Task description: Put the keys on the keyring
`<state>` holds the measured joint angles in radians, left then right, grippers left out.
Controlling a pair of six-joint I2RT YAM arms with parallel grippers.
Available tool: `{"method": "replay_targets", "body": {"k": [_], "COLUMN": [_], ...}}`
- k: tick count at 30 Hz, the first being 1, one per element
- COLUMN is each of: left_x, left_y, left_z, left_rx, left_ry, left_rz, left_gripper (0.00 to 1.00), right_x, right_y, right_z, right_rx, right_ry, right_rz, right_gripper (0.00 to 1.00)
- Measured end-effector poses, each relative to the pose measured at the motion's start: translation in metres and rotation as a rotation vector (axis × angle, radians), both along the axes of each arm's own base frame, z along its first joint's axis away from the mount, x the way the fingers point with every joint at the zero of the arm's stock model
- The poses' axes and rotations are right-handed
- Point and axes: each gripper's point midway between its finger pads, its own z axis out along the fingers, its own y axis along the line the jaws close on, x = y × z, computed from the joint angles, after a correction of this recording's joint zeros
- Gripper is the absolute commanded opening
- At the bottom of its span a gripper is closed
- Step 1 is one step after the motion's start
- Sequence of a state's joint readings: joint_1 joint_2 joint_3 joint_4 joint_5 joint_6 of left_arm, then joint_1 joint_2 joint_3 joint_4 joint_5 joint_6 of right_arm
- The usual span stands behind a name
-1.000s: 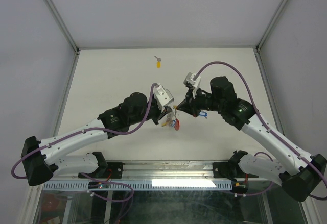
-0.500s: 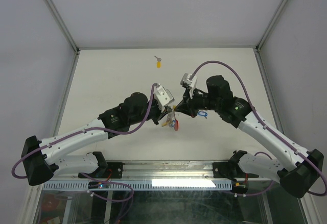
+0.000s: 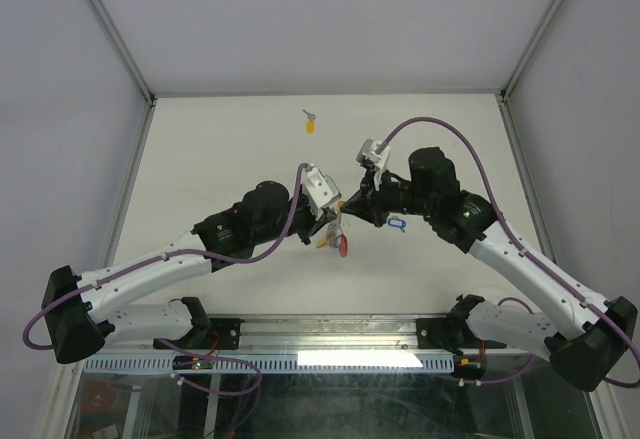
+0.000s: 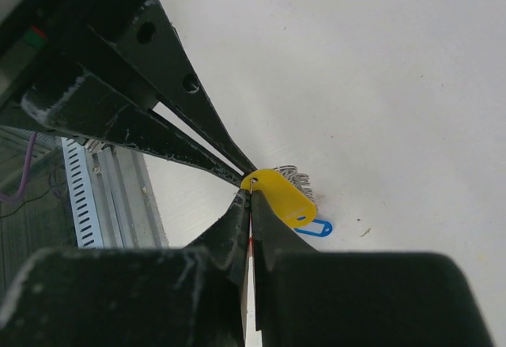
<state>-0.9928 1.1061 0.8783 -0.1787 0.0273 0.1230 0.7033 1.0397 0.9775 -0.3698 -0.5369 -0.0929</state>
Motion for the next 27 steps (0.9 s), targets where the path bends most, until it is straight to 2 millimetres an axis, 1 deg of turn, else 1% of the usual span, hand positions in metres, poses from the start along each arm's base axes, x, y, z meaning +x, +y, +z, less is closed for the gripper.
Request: {"method": "replay_targets", "body": {"k": [3,6,14,27], "left_x": [0.000,0.000,0.000,-0.001], "left_y": [0.000,0.000,0.000,0.001], "left_z": [0.000,0.000,0.000,-0.002], "left_rx": [0.000,0.001,0.001,0.007], "left_ry": [0.000,0.000,0.000,0.005], "left_rz": [0.000,0.000,0.000,0.000], "left_gripper": [0.00,0.00,0.00,0.00], "right_x": [0.001,0.002,0.002,0.005], "right_y": [0.000,0.000,-0.001,0.001], "right_z": [0.007,0.008,0.006,-0.004], "right_rx": [0.019,0.023,0.014,-0.008], "right_ry": [-0.016,-0.020,-0.014,0.014], "right_rz": [-0.010,-0.017,-0.023,-0.024], "right_gripper": [0.00,0.00,0.00,0.00]}}
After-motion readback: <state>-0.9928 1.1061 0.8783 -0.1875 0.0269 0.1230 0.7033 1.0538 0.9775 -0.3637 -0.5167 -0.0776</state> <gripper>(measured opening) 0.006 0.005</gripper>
